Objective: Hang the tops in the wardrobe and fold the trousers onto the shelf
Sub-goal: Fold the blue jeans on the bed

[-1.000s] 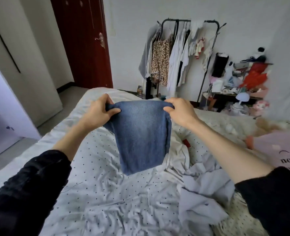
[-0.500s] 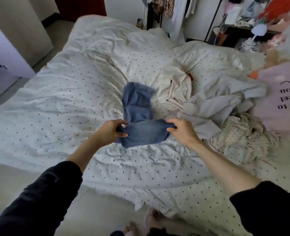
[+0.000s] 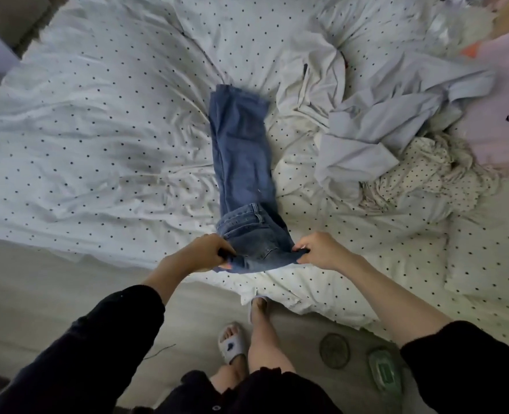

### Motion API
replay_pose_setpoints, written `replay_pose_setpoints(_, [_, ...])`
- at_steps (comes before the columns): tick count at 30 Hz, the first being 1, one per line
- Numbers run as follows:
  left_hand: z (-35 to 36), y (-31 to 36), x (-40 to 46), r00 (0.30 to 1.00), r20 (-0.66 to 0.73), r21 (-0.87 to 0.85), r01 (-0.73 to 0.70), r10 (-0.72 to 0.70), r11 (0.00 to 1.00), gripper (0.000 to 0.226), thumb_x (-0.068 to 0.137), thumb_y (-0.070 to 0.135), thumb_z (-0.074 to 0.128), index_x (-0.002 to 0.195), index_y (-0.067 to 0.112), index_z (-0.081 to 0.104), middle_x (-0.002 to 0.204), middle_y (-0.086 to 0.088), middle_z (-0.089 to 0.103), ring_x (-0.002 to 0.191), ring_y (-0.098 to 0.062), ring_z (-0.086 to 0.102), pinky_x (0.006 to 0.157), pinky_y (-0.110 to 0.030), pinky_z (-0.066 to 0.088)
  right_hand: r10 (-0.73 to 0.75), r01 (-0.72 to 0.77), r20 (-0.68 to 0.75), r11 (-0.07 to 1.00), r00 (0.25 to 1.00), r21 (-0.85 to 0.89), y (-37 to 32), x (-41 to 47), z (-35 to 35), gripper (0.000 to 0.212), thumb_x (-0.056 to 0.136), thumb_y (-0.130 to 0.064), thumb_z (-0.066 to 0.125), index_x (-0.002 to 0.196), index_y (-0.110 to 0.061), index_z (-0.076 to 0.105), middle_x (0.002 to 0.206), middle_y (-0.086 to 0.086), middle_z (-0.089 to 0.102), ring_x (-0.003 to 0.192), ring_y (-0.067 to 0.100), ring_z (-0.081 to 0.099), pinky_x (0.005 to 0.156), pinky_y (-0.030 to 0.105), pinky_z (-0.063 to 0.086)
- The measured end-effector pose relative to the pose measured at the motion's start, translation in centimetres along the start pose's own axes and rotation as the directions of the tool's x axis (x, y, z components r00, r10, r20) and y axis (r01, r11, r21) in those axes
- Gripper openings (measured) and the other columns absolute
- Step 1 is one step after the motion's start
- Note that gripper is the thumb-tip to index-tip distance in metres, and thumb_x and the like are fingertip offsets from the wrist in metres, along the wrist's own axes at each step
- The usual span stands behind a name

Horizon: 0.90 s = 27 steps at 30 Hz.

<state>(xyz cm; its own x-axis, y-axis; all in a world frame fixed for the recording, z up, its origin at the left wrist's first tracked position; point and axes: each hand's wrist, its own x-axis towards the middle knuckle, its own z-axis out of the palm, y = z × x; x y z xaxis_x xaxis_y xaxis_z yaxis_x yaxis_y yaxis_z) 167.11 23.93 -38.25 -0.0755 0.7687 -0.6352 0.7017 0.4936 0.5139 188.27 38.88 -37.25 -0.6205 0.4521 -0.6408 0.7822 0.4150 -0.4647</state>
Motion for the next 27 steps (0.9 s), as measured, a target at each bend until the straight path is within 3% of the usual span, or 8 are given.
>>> replay_pose_setpoints(5, [-4.9, -0.5, 3.6, 0.994, -0.106, -0.13, 0.005, -0.019, 0.991, 0.021, 0.081, 0.011, 0.067, 0.101, 0.012, 0.072, 0.093, -0.003, 0.07, 0.086, -0.016, 0.059, 0.077, -0.023, 0.042, 0.045, -0.059, 0.109, 0.989, 0.993, 0.132, -0.3, 4.9, -4.7, 0.012, 0.081, 0.001, 0.064, 0.092, -0.002, 0.069, 0.084, 0.015, 0.07, 0.077, 0.029, 0.068, 0.078, 0.041, 0.056])
replay_pose_setpoints(7, [-7.6, -0.9, 5.9, 0.963, -0.262, -0.239, 0.0, -0.065, 0.971, 0.022, 0.081, 0.006, 0.067, 0.102, 0.011, 0.071, 0.091, -0.001, 0.066, 0.088, -0.014, 0.057, 0.074, -0.014, 0.039, 0.057, -0.074, 0.113, 0.985, 0.992, 0.155, -0.6, 8.2, -7.6, 0.019, 0.082, 0.0, 0.063, 0.067, -0.011, 0.058, 0.066, 0.004, 0.061, 0.066, 0.021, 0.065, 0.061, 0.028, 0.054])
replay_pose_setpoints(10, [-10.4, -1.8, 9.8, 0.871, -0.455, -0.375, 0.0, -0.184, 0.927, 0.02, 0.079, 0.003, 0.068, 0.099, 0.005, 0.068, 0.092, -0.007, 0.065, 0.091, -0.021, 0.059, 0.074, -0.015, 0.039, 0.079, -0.092, 0.063, 0.964, 0.995, 0.248, -1.3, 13.3, -10.7, 0.017, 0.085, -0.004, 0.063, 0.072, -0.012, 0.055, 0.066, 0.002, 0.056, 0.053, 0.01, 0.06, 0.048, 0.017, 0.046])
replay_pose_setpoints(13, [-12.5, -3.2, 14.6, 0.774, -0.519, -0.532, 0.041, -0.364, 0.846, 0.04, 0.083, 0.007, 0.066, 0.122, 0.006, 0.057, 0.109, -0.011, 0.064, 0.1, -0.024, 0.059, 0.082, -0.025, 0.041, 0.088, -0.061, -0.071, 0.944, 0.994, 0.323, -1.4, 19.7, -12.6, 0.005, 0.086, -0.009, 0.062, 0.091, -0.01, 0.064, 0.082, 0.008, 0.062, 0.066, 0.02, 0.062, 0.07, 0.037, 0.056])
replay_pose_setpoints(18, [-12.3, -5.1, 19.4, 0.852, -0.307, -0.619, 0.161, -0.425, 0.769, 0.079, 0.089, 0.014, 0.061, 0.15, 0.012, 0.012, 0.145, -0.008, 0.038, 0.13, -0.023, 0.04, 0.101, -0.03, 0.036, 0.205, -0.166, -0.161, 0.959, 0.965, 0.228, -0.6, 25.3, -11.6, 0.03, 0.092, -0.02, 0.055, 0.119, -0.006, 0.058, 0.107, 0.011, 0.062, 0.105, 0.028, 0.057, 0.078, 0.028, 0.039])
replay_pose_setpoints(21, [-8.9, -7.2, 20.4, 0.827, -0.145, -0.57, 0.378, -0.542, 0.729, 0.076, 0.088, 0.026, 0.064, 0.148, 0.01, 0.02, 0.149, -0.012, 0.033, 0.133, -0.029, 0.037, 0.105, -0.038, 0.036, 0.287, -0.265, -0.052, 0.931, 0.957, 0.25, 0.7, 25.2, -8.6, 0.039, 0.094, -0.027, 0.054, 0.127, -0.007, 0.052, 0.119, 0.009, 0.059, 0.113, 0.027, 0.054, 0.088, 0.031, 0.041])
replay_pose_setpoints(25, [-3.2, -7.6, 19.7, 0.826, 0.064, -0.672, 0.451, -0.56, 0.588, 0.037, 0.081, 0.034, 0.069, 0.106, 0.009, 0.057, 0.102, -0.011, 0.063, 0.09, -0.027, 0.06, 0.08, -0.037, 0.049, 0.373, -0.376, 0.075, 0.87, 0.925, 0.317, 2.8, 24.1, -3.5, 0.032, 0.095, -0.033, 0.051, 0.069, -0.015, 0.048, 0.07, -0.002, 0.048, 0.064, 0.013, 0.049, 0.055, 0.024, 0.036])
replay_pose_setpoints(27, [-1.3, -7.2, 19.3, 0.812, 0.052, -0.797, 0.384, -0.581, 0.465, 0.04, 0.085, 0.026, 0.068, 0.117, 0.01, 0.05, 0.101, -0.006, 0.063, 0.086, -0.023, 0.061, 0.072, -0.034, 0.051, 0.421, -0.456, 0.186, 0.748, 0.888, 0.482, 3.2, 23.5, -1.8, 0.029, 0.095, -0.036, 0.05, 0.088, -0.009, 0.056, 0.083, 0.001, 0.053, 0.076, 0.018, 0.056, 0.074, 0.035, 0.05])
